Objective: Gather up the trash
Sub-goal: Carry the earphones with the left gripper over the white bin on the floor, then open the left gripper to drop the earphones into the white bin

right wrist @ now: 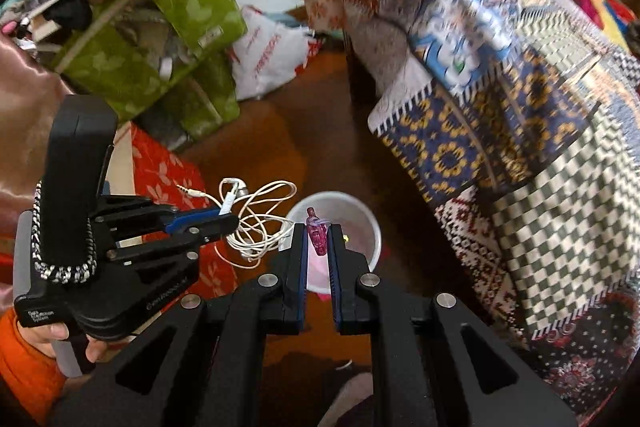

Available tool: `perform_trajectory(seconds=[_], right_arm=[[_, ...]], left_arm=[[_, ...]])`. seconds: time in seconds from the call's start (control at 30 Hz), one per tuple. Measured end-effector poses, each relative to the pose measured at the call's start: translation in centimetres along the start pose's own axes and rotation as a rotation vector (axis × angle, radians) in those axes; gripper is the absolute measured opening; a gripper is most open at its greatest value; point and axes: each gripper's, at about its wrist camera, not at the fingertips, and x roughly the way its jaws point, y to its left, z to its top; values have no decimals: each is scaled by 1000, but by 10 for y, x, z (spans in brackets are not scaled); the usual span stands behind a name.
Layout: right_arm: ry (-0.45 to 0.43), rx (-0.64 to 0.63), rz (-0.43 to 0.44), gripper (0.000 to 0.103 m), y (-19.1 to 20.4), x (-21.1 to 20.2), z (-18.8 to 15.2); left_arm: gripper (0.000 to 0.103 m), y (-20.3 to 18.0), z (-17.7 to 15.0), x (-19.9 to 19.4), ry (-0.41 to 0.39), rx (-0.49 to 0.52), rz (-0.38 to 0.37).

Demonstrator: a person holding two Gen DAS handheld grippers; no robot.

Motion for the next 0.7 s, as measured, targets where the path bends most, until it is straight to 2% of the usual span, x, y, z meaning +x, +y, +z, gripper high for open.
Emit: perform_trajectory(seconds=[0.23, 0.27, 0.33, 0.4, 0.53, 0.6, 0.63, 0.7], right_arm=[[62, 16, 22, 9, -8, 26, 7], [62, 16, 22, 9, -8, 28, 8], [59, 8, 18, 9, -7, 29, 11], [65, -4, 27, 9, -6, 31, 15], [66, -20, 20, 10, -3, 35, 19], [93, -14, 21, 11, -2, 39, 21], [102, -11, 18, 14, -3, 41, 21], [112, -2, 5, 23, -4, 42, 21]], left_arm=[[6, 2, 8, 26, 57, -29, -20], [8, 4, 11, 26, 56, -38, -20], [23, 8, 13, 28, 54, -58, -18], [30, 13, 14, 25, 41, -74, -15], [31, 18, 15, 15, 19, -88, -6], [37, 22, 14, 9, 6, -105, -16], [42, 23, 13, 6, 0, -112, -19], [43, 25, 12, -3, -21, -118, -18]])
